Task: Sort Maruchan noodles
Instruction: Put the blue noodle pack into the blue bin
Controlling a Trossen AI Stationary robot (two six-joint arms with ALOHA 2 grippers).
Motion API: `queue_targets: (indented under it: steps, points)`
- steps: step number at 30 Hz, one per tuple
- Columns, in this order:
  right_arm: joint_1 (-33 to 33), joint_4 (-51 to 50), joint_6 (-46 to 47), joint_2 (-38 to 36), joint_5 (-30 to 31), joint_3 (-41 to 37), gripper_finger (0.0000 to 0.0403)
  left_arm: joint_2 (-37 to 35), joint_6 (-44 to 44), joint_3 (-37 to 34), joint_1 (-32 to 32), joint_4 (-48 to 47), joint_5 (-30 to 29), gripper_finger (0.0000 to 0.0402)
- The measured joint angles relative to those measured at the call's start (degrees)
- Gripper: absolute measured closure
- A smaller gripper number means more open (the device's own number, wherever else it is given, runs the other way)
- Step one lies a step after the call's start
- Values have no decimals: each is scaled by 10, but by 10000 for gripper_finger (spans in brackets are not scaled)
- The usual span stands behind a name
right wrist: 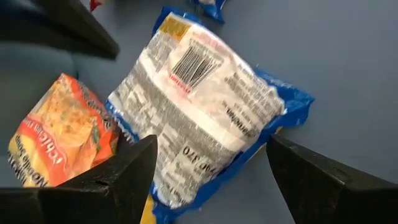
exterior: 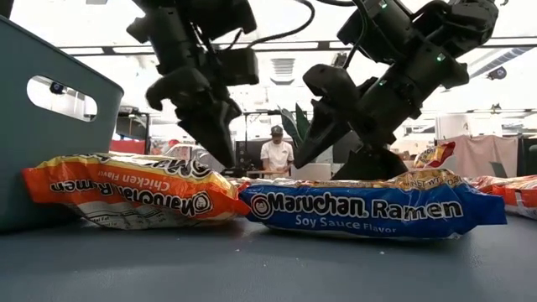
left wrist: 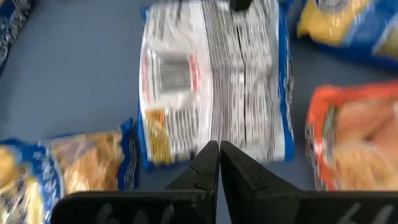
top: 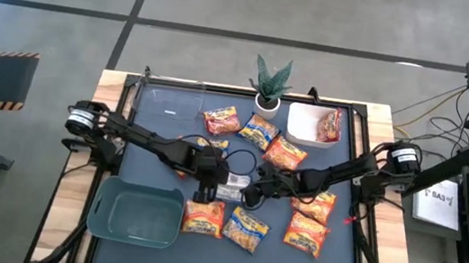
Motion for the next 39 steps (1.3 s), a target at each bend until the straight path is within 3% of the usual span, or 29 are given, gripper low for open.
queue_targets:
  steps: [10,20,39]
  points:
    - [0,-58,6,-17,-14,0,115,25,0,-17,0,45,27,402]
    - [0,-45,-8,-17,-38,0,115,35,-19,-24,0,47,25,402]
    - [0,-18,-7,1,5,-1,115,40,-55,-60,0,79,25,402]
